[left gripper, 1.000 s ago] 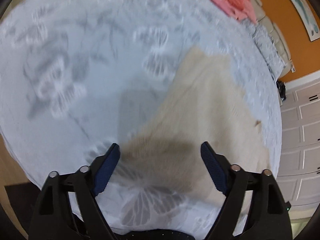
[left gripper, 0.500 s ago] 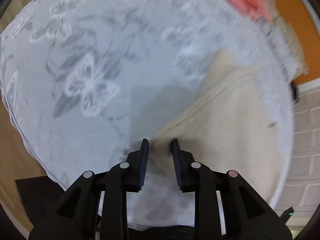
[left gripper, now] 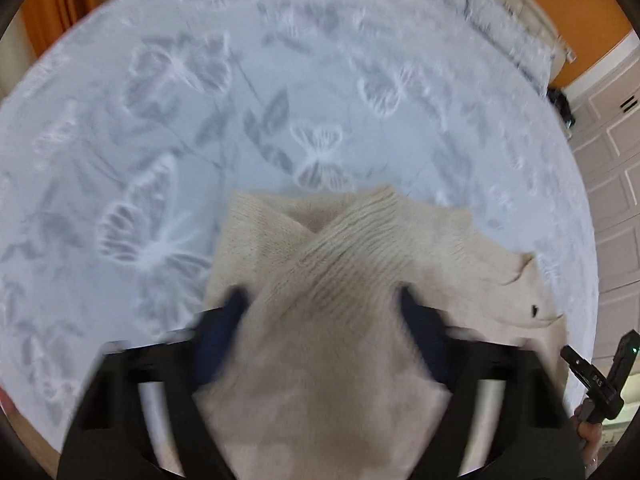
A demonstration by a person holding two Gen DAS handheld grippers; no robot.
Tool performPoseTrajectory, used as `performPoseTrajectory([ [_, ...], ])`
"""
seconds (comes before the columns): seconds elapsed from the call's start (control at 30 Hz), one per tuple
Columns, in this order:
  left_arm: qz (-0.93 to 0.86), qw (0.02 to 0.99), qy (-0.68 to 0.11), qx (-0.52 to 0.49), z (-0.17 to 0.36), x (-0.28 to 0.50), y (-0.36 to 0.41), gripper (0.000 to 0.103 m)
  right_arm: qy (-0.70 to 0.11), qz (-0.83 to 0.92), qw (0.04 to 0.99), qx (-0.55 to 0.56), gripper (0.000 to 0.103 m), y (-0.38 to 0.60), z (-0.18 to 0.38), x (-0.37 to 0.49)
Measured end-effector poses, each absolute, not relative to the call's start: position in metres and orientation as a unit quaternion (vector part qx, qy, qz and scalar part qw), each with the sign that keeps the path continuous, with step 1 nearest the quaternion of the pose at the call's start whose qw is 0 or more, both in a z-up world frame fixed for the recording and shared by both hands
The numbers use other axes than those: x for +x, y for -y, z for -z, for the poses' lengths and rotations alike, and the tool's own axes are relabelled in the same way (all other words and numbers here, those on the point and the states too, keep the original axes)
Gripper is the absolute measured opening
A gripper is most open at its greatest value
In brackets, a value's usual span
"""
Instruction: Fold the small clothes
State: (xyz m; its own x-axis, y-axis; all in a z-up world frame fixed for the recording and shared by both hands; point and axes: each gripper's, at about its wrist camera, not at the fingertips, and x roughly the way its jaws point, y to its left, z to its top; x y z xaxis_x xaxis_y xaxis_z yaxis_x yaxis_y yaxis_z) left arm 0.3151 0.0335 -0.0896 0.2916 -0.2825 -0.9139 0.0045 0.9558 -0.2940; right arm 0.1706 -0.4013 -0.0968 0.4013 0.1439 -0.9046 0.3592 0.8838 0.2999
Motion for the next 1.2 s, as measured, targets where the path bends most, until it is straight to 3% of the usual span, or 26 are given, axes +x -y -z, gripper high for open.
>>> performPoseTrajectory([
  [0.03, 0.089, 0.790, -0.594, -0.124, 0.093, 0.319, -0.033, 0.028, -0.545, 0.056, 0.802, 0.239, 0.008, 0.401, 0.099, 0.172],
  [0.07, 0.098, 0.790, -0.588, -0.146, 0.089, 0.320, -0.037, 0.017, -0.533, 0.052, 0.808, 0.247, 0.008, 0.401, 0.092, 0.172],
  [0.23, 0.117, 0.823, -0.526, -0.180, 0.045, 0.314, -0.060, 0.008, -0.436, 0.048, 0.861, 0.259, 0.007, 0.411, 0.030, 0.167],
  [0.33, 0.083, 0.831, -0.519, -0.182, 0.054, 0.329, -0.063, 0.009, -0.430, 0.075, 0.861, 0.259, 0.008, 0.425, 0.041, 0.180],
  [0.43, 0.055, 0.809, -0.556, -0.183, 0.092, 0.342, -0.064, 0.017, -0.538, 0.098, 0.793, 0.269, 0.010, 0.433, 0.116, 0.205],
  [0.5, 0.045, 0.800, -0.568, -0.188, 0.100, 0.337, -0.069, 0.019, -0.512, 0.102, 0.800, 0.295, 0.014, 0.437, 0.109, 0.192],
  [0.53, 0.049, 0.808, -0.552, -0.201, 0.091, 0.329, -0.074, 0.024, -0.494, 0.107, 0.809, 0.300, 0.024, 0.438, 0.098, 0.184],
  [0.57, 0.049, 0.816, -0.537, -0.208, 0.080, 0.318, -0.080, 0.043, -0.473, 0.111, 0.820, 0.304, 0.034, 0.438, 0.081, 0.167],
  [0.6, 0.047, 0.822, -0.527, -0.210, 0.070, 0.307, -0.086, 0.069, -0.462, 0.113, 0.826, 0.304, 0.058, 0.438, 0.069, 0.154],
  [0.63, 0.046, 0.831, -0.511, -0.213, 0.059, 0.290, -0.097, 0.078, -0.451, 0.117, 0.833, 0.299, 0.069, 0.437, 0.059, 0.137],
  [0.7, 0.049, 0.840, -0.496, -0.214, 0.050, 0.265, -0.109, 0.085, -0.442, 0.122, 0.842, 0.283, 0.072, 0.434, 0.048, 0.095],
  [0.9, 0.016, 0.786, -0.561, -0.260, 0.093, 0.192, -0.139, 0.089, -0.500, 0.094, 0.769, 0.387, 0.073, 0.423, 0.103, 0.008],
  [1.03, -0.009, 0.724, -0.574, -0.383, 0.125, 0.159, -0.141, 0.092, -0.484, 0.061, 0.739, 0.465, 0.074, 0.404, 0.130, 0.007],
  [1.13, -0.036, 0.731, -0.553, -0.398, 0.124, 0.161, -0.132, 0.095, -0.479, 0.061, 0.734, 0.477, 0.076, 0.385, 0.138, 0.026],
  [1.17, -0.044, 0.729, -0.554, -0.399, 0.124, 0.163, -0.130, 0.094, -0.472, 0.062, 0.735, 0.483, 0.074, 0.382, 0.139, 0.032],
  [1.2, -0.045, 0.728, -0.552, -0.405, 0.123, 0.166, -0.129, 0.085, -0.458, 0.060, 0.739, 0.490, 0.052, 0.381, 0.137, 0.037],
])
